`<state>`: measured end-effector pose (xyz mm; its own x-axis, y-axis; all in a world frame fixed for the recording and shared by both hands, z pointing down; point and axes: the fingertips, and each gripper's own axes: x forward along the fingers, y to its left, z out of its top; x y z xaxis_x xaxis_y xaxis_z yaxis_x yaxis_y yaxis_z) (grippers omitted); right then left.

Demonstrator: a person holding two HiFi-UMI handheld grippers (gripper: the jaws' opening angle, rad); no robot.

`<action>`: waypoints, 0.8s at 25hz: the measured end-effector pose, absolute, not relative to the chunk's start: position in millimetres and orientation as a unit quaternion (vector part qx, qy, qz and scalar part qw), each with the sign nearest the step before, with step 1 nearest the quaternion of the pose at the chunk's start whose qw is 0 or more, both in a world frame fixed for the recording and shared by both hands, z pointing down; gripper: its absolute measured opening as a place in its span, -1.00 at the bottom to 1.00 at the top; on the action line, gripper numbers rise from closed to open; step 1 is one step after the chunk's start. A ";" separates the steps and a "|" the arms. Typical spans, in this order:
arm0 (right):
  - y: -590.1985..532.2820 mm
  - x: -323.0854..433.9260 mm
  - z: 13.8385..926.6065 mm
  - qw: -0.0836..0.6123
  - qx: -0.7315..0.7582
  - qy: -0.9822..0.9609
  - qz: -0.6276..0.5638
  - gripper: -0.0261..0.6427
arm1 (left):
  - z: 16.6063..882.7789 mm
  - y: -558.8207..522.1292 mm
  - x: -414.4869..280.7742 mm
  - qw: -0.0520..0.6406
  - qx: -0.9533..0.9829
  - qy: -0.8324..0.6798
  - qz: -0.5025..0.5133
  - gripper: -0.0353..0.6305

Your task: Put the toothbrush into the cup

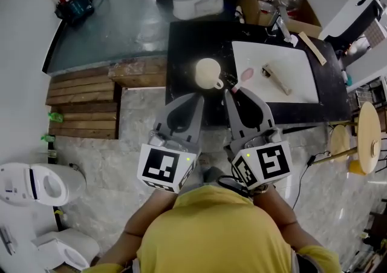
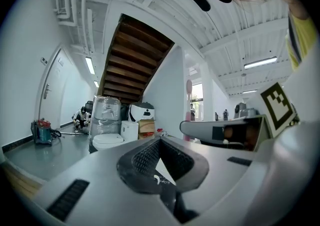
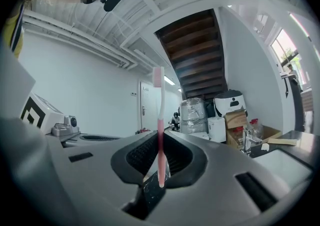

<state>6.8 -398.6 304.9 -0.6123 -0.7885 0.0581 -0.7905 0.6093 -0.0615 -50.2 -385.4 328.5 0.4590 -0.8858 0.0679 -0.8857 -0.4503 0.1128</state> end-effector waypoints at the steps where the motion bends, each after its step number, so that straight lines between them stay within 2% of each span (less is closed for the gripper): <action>1: -402.6 6.2 305.3 0.013 0.440 -0.897 0.042 -0.78 | 329.3 -388.3 -51.5 0.067 0.851 -0.521 0.001 -0.86; 20: -507.9 -15.3 348.7 0.034 0.464 -0.883 0.070 -0.78 | 365.9 -471.6 -61.2 0.106 0.868 -0.484 0.039 -0.86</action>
<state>-15.3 -507.9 348.7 -0.5678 -0.8136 0.1252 -0.8232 0.5604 -0.0912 -61.2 -471.6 365.9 0.5286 -0.8314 0.1713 -0.8482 -0.5091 0.1463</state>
